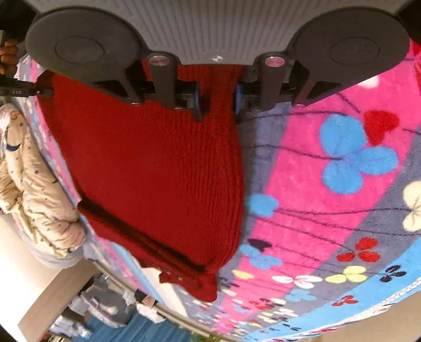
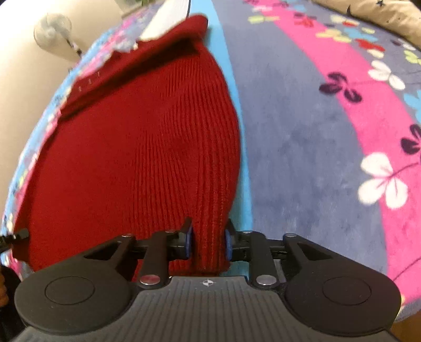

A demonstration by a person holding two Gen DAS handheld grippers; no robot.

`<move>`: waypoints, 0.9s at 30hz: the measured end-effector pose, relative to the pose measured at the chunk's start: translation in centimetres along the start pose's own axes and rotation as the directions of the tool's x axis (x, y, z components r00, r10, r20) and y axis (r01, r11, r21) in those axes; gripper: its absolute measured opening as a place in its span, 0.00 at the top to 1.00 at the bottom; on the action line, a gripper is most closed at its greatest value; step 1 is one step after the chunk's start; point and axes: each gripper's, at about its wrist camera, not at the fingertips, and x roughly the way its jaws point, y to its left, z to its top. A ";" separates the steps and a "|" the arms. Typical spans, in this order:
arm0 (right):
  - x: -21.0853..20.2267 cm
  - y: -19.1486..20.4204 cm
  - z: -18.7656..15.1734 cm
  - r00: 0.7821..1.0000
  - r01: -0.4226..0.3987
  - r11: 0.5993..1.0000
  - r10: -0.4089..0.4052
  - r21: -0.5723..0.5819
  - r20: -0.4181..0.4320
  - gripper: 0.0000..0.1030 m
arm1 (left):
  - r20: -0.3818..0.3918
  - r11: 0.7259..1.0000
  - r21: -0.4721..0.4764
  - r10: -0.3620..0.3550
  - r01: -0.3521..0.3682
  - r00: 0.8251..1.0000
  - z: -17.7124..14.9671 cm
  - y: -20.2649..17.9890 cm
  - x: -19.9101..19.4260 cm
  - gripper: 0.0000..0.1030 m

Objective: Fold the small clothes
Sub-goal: 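Grasp the sweater hem with both tools side by side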

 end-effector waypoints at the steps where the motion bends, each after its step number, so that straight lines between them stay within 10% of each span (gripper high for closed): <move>1: 0.2 0.2 0.0 1.000 0.005 1.000 -0.005 -0.011 -0.010 0.73 | 0.002 1.000 0.004 0.002 -0.002 1.000 0.0 -0.1 0.0 0.75; 21: -1.1 -0.3 0.4 0.996 0.004 1.000 -0.005 0.016 0.084 0.66 | -0.006 1.000 0.023 0.000 0.000 1.000 -0.4 -0.1 0.0 0.68; 24: -3.1 -0.6 0.9 0.970 -0.161 0.985 0.148 0.055 0.193 0.63 | -0.006 1.000 0.023 0.000 0.000 1.000 -0.4 -0.1 0.0 0.68; 27: -4.7 -0.2 1.0 0.896 -0.380 0.925 0.363 0.018 0.258 0.63 | -0.006 1.000 0.024 0.001 -0.001 1.000 -0.4 -0.1 0.0 0.68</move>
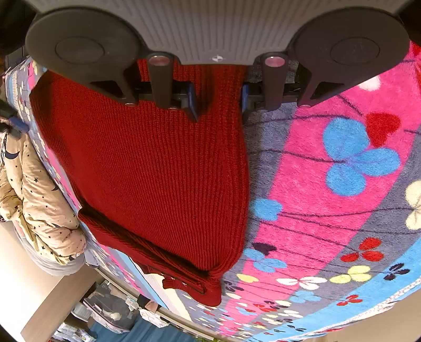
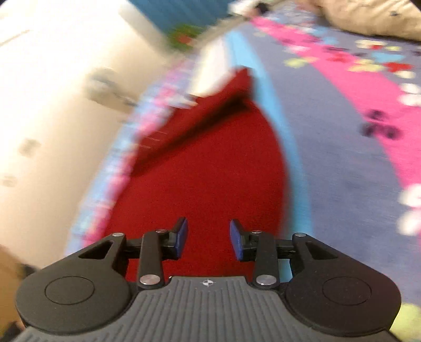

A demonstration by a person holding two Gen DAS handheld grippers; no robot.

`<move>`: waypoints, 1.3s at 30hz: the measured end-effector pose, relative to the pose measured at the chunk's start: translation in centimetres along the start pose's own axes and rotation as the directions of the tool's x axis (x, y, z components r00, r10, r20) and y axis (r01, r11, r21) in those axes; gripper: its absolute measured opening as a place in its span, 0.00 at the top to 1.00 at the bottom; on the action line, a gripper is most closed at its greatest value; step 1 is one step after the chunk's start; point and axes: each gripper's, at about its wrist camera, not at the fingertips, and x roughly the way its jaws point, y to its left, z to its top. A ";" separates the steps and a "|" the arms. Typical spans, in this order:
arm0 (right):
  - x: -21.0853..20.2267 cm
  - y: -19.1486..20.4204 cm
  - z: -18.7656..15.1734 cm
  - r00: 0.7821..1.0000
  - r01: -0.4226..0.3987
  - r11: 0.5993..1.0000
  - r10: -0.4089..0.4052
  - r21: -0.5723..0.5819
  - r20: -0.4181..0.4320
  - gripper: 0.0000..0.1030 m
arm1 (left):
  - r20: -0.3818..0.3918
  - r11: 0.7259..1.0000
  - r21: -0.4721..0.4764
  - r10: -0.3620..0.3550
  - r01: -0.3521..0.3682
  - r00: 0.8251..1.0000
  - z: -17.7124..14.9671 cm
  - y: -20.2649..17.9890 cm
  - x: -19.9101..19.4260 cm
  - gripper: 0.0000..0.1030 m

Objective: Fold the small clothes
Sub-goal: 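Grasp the sweater hem with both tools side by side, then lift the hem with both tools and fold it up toward the collar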

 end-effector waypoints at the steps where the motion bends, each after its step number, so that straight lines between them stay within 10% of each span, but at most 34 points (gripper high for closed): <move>1: -0.3 0.3 0.1 0.999 -0.035 0.999 0.035 -0.003 0.020 0.63 | 0.000 1.000 0.001 0.000 0.000 1.000 0.0 0.0 0.1 0.68; 6: -0.1 -1.8 0.5 0.988 0.151 0.985 -0.153 0.080 0.011 0.60 | 0.000 1.000 0.001 0.000 0.000 1.000 0.0 -0.1 0.1 0.65; 11: 0.7 -4.1 -0.3 0.909 0.416 0.904 -0.410 0.095 -0.078 0.54 | 0.000 1.000 -0.001 0.000 0.000 1.000 0.0 -0.1 0.1 0.65; 21: 2.3 -3.0 -1.0 0.878 0.467 0.884 -0.465 -0.012 -0.113 0.49 | 0.004 1.000 -0.013 0.003 -0.003 1.000 0.0 0.1 0.1 0.65; 30: 3.4 -1.8 -1.8 0.907 0.372 0.924 -0.383 -0.091 -0.178 0.51 | 0.006 1.000 -0.003 0.021 -0.021 1.000 -0.4 -0.2 -0.3 0.65; 34: 4.1 -0.4 -3.1 0.877 0.380 0.897 -0.427 -0.227 -0.219 0.51 | 0.000 0.999 0.009 0.035 -0.035 0.999 -0.7 -0.4 -0.3 0.65; 39: 3.1 -0.7 -2.6 0.887 0.394 0.902 -0.424 -0.179 -0.184 0.78 | 0.019 0.997 0.052 0.060 -0.061 0.998 -0.8 -1.0 -0.4 0.87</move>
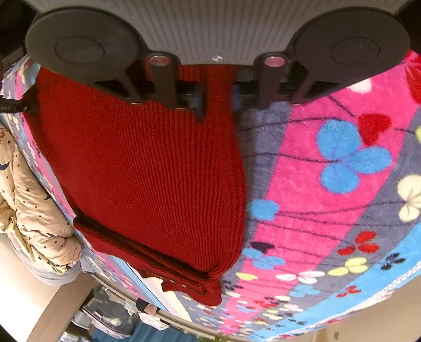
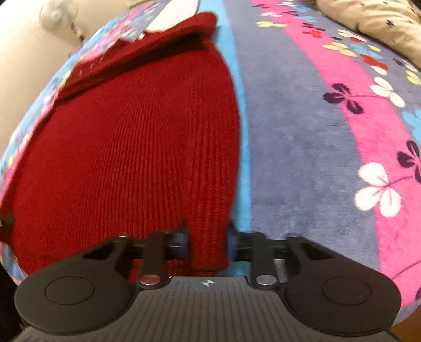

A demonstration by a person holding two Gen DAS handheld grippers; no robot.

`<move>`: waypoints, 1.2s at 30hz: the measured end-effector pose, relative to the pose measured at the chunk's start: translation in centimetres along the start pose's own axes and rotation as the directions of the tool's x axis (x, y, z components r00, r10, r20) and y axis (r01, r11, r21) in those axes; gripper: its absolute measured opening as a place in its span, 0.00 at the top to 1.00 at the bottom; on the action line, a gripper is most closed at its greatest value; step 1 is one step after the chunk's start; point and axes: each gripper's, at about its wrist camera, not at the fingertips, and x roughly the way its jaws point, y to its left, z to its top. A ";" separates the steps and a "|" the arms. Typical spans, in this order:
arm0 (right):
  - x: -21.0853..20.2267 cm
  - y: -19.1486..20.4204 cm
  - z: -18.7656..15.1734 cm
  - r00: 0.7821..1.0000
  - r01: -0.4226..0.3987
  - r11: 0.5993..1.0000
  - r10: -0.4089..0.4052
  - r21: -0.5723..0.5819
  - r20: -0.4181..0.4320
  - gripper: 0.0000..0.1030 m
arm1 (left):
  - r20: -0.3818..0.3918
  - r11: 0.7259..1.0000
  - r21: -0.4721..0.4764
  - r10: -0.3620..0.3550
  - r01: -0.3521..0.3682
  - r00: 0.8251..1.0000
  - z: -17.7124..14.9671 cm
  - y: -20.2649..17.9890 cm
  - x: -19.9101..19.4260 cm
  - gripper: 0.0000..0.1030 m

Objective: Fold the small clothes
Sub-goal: 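Lift the hem with both tools and fold it up toward the collar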

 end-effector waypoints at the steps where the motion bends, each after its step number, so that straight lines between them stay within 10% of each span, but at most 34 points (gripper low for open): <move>1: -0.4 -0.2 0.0 1.000 -0.011 1.000 0.011 0.018 0.015 0.79 | 0.008 1.000 0.003 -0.004 0.004 1.000 0.0 0.0 -0.2 0.87; 16: -14.9 1.2 -1.0 0.925 -0.244 0.970 0.228 0.014 0.305 0.85 | 0.171 0.977 0.115 -0.196 0.178 0.966 3.3 -1.1 -13.9 0.91; 25: -25.9 -1.2 -4.8 0.802 -0.453 0.888 0.444 -0.078 0.399 0.86 | 0.203 0.896 0.192 -0.436 0.401 0.877 2.6 0.2 -24.2 0.91; 36: -7.1 -3.7 8.6 0.953 -0.243 0.958 0.207 0.152 0.222 0.86 | 0.025 0.974 -0.044 -0.219 0.220 0.975 14.9 2.0 -2.1 0.90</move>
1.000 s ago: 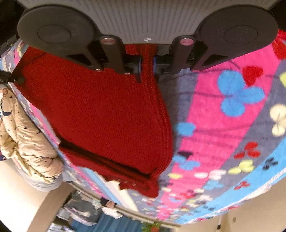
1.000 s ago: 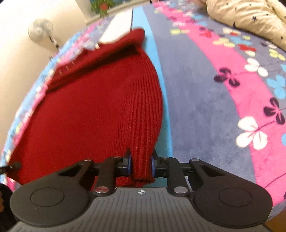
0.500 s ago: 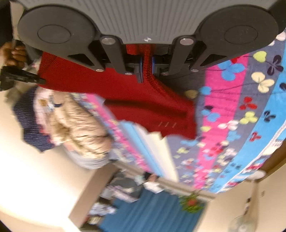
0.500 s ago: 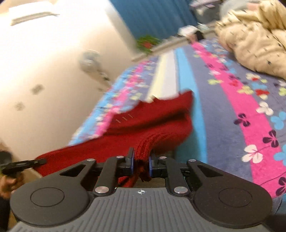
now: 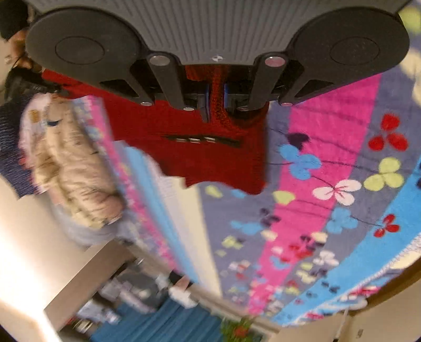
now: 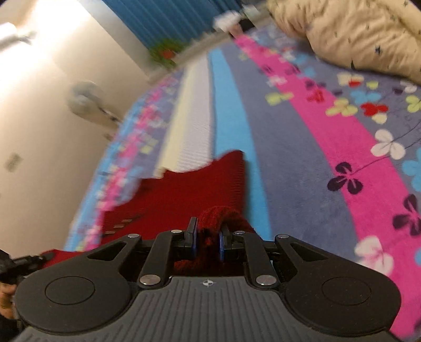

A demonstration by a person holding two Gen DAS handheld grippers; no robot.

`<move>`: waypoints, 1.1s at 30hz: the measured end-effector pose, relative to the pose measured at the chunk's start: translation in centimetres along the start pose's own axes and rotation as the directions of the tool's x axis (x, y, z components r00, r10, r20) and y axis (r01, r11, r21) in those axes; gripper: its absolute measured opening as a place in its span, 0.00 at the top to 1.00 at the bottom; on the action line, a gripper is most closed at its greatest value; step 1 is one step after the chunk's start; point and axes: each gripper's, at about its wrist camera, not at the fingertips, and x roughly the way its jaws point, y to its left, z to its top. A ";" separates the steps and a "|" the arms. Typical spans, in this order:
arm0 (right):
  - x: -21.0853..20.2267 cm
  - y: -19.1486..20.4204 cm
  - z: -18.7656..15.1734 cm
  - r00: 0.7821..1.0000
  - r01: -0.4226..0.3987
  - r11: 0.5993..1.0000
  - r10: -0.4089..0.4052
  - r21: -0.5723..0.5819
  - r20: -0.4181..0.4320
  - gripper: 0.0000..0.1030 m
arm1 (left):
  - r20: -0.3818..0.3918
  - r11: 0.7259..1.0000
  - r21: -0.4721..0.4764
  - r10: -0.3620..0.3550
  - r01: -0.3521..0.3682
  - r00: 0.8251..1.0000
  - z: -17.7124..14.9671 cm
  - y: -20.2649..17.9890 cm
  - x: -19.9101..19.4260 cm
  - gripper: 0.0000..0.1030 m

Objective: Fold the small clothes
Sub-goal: 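Lift the hem with both tools and fold it up toward the collar, then open both tools and release the folded hem onto the sweater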

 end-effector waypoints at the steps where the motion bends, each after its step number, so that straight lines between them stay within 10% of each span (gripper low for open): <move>1: 2.4 -0.3 0.2 0.999 0.024 1.000 -0.023 0.004 -0.024 0.86 | -0.027 0.999 -0.009 0.031 -0.031 0.999 0.3 0.9 2.0 0.90; 13: 8.6 -2.6 -0.1 0.997 0.075 0.989 -0.071 0.130 -0.036 0.83 | -0.063 0.993 -0.098 0.057 -0.063 0.996 1.2 3.4 5.7 0.86; 18: 7.3 -3.0 0.4 0.993 0.112 0.986 -0.116 0.124 0.026 0.62 | -0.034 0.988 -0.149 0.035 -0.040 0.999 1.4 3.6 4.7 0.77; 25: 3.3 -5.0 0.1 0.965 0.189 0.968 -0.214 0.162 0.153 0.62 | 0.099 0.974 -0.211 0.106 -0.084 0.989 1.7 5.8 0.1 0.61; 33: 2.8 -5.1 -2.0 0.982 0.182 0.983 -0.183 0.017 0.044 0.59 | -0.042 0.976 -0.065 0.206 -0.209 0.978 -0.1 5.9 -0.1 0.39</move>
